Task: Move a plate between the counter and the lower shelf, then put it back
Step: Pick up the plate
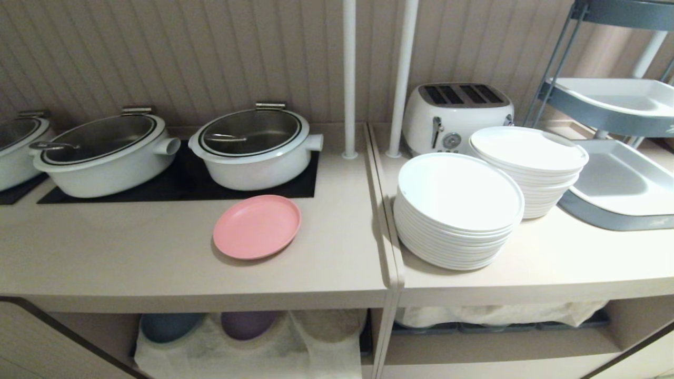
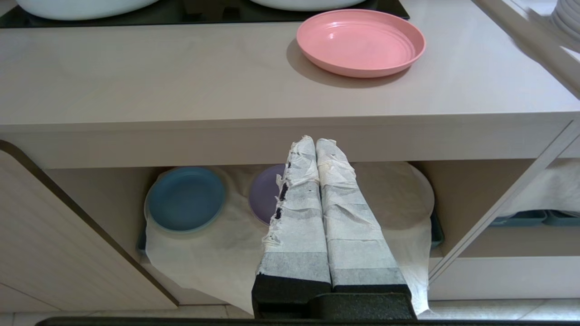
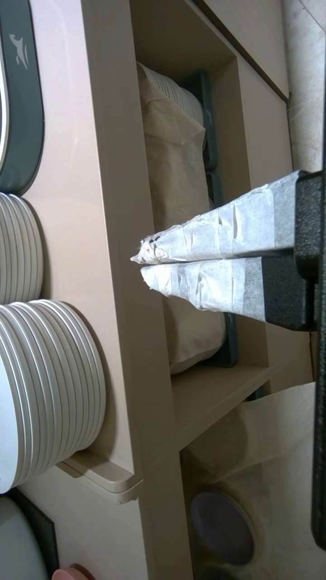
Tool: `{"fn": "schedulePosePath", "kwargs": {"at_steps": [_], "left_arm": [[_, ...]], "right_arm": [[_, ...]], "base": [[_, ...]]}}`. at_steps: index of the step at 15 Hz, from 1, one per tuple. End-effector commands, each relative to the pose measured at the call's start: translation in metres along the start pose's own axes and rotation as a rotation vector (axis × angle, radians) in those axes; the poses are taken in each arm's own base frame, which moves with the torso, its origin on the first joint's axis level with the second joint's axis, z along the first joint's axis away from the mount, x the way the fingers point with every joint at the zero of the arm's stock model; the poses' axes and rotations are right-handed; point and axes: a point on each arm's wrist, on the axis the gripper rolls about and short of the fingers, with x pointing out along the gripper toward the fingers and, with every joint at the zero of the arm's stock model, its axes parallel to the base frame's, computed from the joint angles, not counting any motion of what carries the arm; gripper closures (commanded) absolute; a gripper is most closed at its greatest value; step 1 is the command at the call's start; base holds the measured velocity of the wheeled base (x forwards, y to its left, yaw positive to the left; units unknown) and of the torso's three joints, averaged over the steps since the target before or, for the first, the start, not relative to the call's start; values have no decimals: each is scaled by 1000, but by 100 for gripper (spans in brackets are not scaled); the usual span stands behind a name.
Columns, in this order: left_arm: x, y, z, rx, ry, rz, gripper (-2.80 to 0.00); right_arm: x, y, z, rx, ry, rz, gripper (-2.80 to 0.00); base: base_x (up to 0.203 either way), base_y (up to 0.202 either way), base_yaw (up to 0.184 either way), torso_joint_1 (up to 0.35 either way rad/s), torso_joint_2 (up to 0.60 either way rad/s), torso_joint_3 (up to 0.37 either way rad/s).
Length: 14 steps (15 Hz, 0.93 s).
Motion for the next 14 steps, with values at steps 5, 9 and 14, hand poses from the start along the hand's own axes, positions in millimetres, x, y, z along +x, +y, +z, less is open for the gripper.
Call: {"fn": "schedulePosePath", "kwargs": {"at_steps": [5,9,14], "left_arm": [[0,0,0,0,-1,0,0],[0,0,0,0,-1,0,0],[0,0,0,1,-1,0,0]], "right_arm": [[0,0,0,0,0,0,0],[0,0,0,0,0,0,0],[0,0,0,0,0,0,0]], "base": [[0,0,0,0,0,0],[0,0,0,0,0,0],[0,0,0,0,0,0]]}}
